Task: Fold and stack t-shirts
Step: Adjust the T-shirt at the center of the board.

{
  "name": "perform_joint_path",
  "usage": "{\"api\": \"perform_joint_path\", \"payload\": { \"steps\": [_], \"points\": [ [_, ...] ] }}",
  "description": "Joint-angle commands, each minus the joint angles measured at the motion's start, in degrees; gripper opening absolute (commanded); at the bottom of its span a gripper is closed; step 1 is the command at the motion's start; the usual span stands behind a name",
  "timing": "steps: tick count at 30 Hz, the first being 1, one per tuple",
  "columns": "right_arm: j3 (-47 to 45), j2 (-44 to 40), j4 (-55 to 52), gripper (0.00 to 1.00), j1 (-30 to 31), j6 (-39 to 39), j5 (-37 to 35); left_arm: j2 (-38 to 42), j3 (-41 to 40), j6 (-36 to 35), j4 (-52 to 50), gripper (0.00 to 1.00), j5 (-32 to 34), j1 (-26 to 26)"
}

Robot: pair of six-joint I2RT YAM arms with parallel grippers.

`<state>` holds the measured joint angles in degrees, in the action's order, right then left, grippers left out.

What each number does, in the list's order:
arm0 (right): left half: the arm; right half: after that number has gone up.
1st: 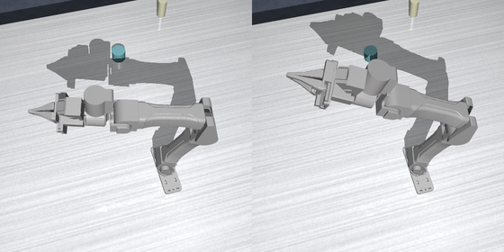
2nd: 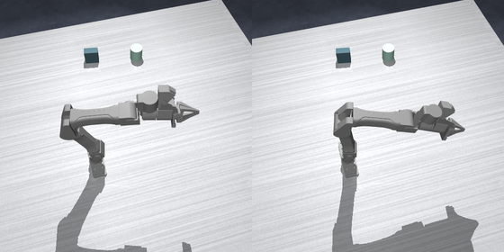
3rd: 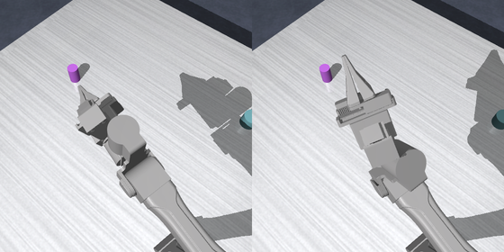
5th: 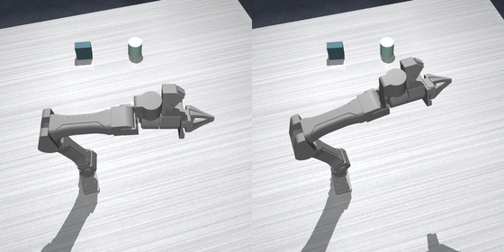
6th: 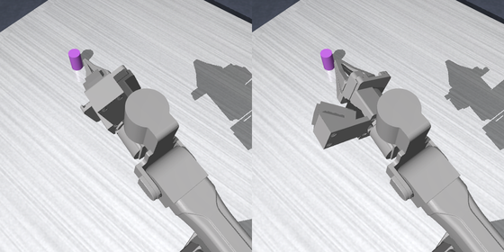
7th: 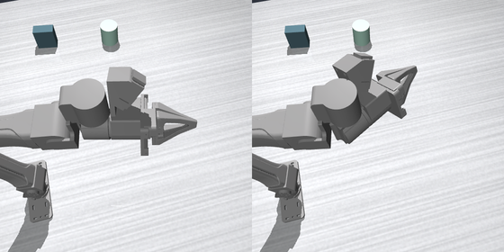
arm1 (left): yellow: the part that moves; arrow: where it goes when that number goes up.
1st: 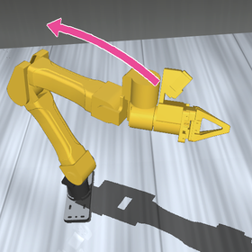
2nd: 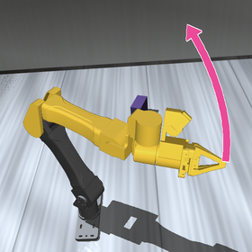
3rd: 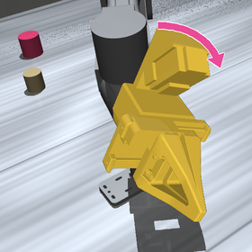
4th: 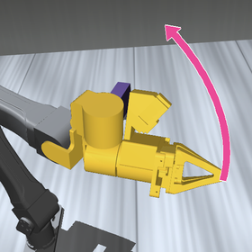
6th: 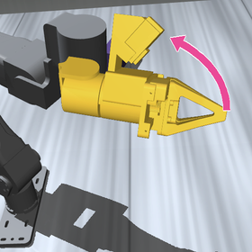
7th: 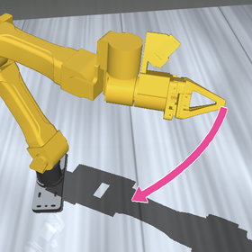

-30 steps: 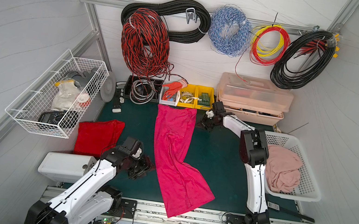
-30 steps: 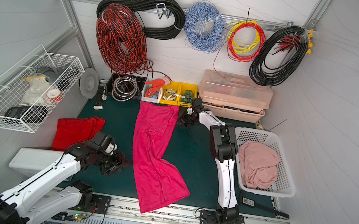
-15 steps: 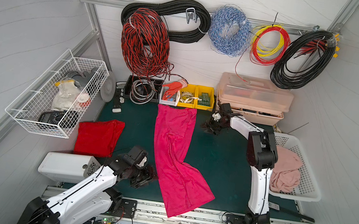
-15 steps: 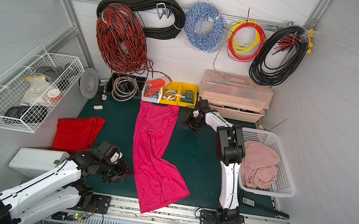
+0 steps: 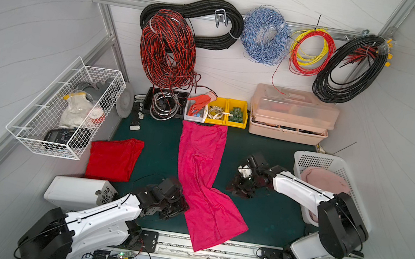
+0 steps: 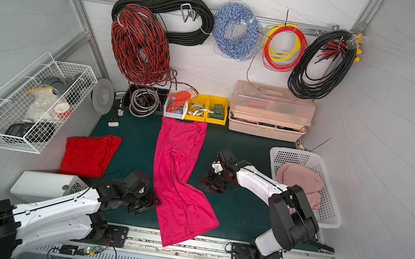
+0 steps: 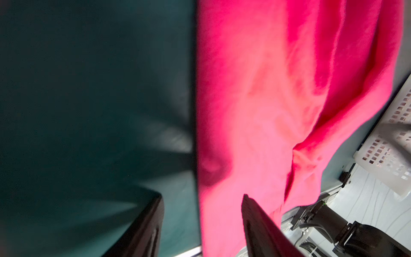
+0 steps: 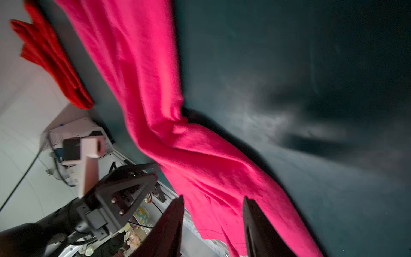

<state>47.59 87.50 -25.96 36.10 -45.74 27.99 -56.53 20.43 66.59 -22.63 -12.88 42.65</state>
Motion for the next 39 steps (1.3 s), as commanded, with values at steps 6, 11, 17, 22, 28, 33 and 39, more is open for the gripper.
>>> {"api": "perform_joint_path", "payload": {
  "steps": [6,11,17,22,28,33,39],
  "points": [
    [-1.79,-4.52,-1.21,0.48,0.64,-1.43,-1.99,-15.88,2.23,2.54,11.36,0.38,7.06,6.33],
    [-1.55,-4.4,-1.83,0.48,0.9,-1.24,-2.32,-12.27,6.12,2.64,-1.13,0.0,10.56,6.65],
    [-0.35,-3.22,-3.22,0.48,1.62,-1.86,-1.56,-4.42,14.27,-0.96,-26.77,0.0,11.06,6.57],
    [2.54,-0.63,-4.58,0.48,2.56,-1.25,-1.84,-5.02,18.32,-6.62,-37.72,0.0,10.83,5.86],
    [5.31,3.16,-4.01,0.48,2.78,-0.44,-1.79,-12.0,19.03,-7.88,-35.67,0.29,9.0,4.57],
    [14.58,10.14,-4.13,0.48,1.42,5.11,-4.23,-8.86,28.18,-7.76,-45.16,0.39,18.97,4.17],
    [26.95,24.19,2.46,0.48,-5.76,7.01,-1.92,-6.15,30.79,-19.14,-38.54,0.52,18.8,-11.97]
  ]
}}
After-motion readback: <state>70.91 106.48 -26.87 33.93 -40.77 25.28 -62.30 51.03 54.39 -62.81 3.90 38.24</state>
